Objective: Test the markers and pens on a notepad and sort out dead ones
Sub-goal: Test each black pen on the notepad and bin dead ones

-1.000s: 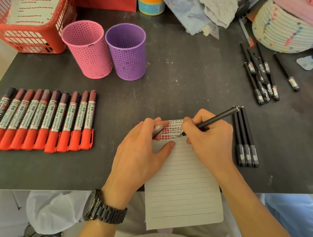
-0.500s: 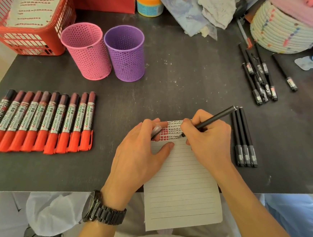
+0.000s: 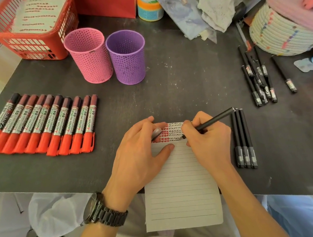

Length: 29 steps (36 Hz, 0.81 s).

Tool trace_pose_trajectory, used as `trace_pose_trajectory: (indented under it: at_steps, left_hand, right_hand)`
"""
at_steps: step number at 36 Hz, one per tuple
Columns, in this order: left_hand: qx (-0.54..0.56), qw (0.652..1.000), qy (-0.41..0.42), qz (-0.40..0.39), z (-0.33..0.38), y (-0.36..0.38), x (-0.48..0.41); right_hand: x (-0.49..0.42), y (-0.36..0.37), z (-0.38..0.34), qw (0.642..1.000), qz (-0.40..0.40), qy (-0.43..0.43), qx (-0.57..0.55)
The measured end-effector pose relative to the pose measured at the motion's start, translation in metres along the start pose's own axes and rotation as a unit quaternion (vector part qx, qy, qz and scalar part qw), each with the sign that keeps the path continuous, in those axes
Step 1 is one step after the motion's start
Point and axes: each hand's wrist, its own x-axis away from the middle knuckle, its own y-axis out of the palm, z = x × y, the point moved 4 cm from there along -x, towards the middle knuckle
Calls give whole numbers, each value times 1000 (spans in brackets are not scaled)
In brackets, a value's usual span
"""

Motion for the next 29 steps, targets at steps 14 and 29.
trace_pose_trajectory:
  at_steps: [14, 29]
  left_hand:
    - [22, 998, 30, 42, 3, -5, 0]
    - [219, 970, -55, 90, -4, -24, 59]
  right_hand:
    - [15, -24, -17, 984, 51, 29, -169]
    - [70, -41, -16, 908, -65, 181, -372]
